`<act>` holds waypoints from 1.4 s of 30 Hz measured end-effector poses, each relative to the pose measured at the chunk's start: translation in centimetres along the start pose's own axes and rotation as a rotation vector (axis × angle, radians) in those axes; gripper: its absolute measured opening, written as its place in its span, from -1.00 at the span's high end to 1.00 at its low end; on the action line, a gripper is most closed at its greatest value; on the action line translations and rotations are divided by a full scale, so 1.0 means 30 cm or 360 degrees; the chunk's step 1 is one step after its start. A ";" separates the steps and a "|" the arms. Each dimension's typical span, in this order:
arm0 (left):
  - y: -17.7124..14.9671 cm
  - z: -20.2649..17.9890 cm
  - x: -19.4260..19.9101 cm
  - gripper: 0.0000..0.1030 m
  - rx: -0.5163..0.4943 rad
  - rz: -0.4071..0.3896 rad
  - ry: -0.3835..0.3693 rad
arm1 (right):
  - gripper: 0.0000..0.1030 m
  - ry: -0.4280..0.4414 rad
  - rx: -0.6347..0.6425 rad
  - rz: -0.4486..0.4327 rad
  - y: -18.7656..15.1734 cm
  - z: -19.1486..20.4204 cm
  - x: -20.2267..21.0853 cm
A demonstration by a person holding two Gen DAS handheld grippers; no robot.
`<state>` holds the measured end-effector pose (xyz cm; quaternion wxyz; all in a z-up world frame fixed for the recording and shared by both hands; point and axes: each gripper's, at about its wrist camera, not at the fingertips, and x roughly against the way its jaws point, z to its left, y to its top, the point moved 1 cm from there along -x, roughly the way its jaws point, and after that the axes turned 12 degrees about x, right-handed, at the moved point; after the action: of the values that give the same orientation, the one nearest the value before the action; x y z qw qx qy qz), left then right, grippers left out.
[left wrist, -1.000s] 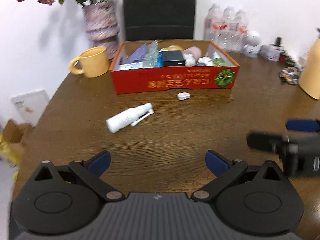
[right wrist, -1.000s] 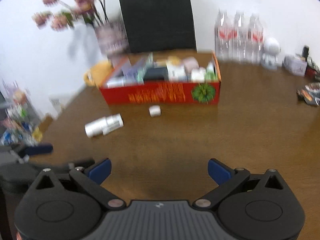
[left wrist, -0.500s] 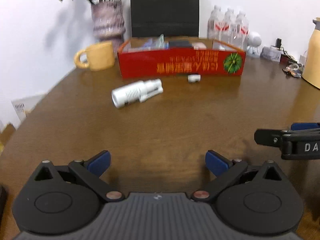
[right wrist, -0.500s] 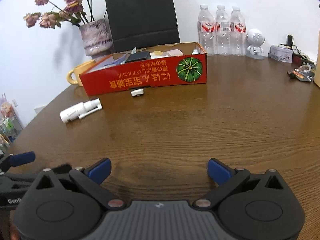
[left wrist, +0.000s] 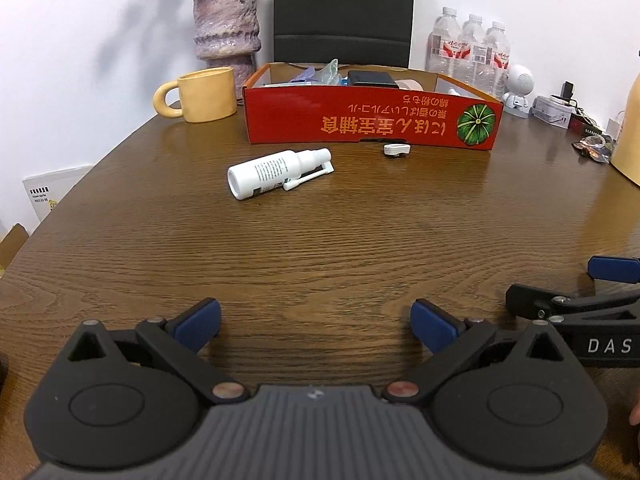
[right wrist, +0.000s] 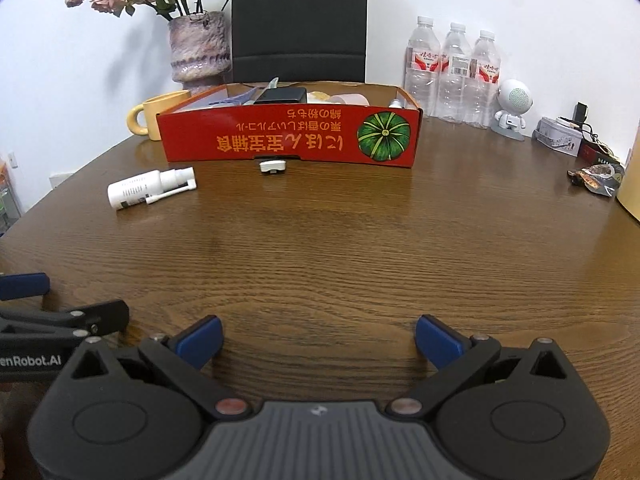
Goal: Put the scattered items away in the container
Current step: 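Move both tools back toward the white spray bottle and small white item, then grasp the white spray bottle with the left tool while the right grasps the small white item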
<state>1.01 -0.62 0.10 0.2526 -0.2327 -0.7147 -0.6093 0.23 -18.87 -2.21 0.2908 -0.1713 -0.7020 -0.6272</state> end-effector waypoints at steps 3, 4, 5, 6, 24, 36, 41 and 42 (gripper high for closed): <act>0.000 0.000 0.000 -1.00 0.0000 0.0000 0.0000 | -1.00 0.0000 0.0000 0.0000 0.000 -0.001 0.000; 0.000 0.000 0.000 -1.00 0.0000 0.0000 0.0000 | -1.00 0.0000 -0.0001 0.0000 0.001 -0.001 0.000; 0.000 0.000 -0.001 -1.00 -0.0001 0.0000 0.0001 | -1.00 0.0000 -0.0001 0.0000 0.001 -0.001 0.000; 0.000 0.000 -0.001 -1.00 -0.0001 0.0000 0.0001 | -1.00 0.0001 -0.0001 0.0000 0.001 -0.002 0.000; 0.324 0.043 -0.319 -0.64 -0.0430 -0.0059 -0.0338 | -1.00 0.0183 0.0128 0.0067 0.115 -0.035 -0.112; 0.301 0.060 -0.309 0.33 -0.0393 -0.0047 -0.0282 | -0.36 0.0257 0.0253 -0.0103 0.418 -0.008 -0.390; 0.317 0.089 -0.311 0.33 -0.0317 -0.0037 -0.0268 | 0.24 0.0288 0.0258 -0.0073 0.464 0.042 -0.488; 0.320 0.093 -0.312 0.33 -0.0312 -0.0040 -0.0263 | 0.31 0.0284 0.0237 -0.0083 0.466 0.042 -0.494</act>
<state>14.09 3.34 0.94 0.1612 -0.2967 -0.6730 -0.6581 19.88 -13.62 -0.58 0.3475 -0.0744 -0.7222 -0.5934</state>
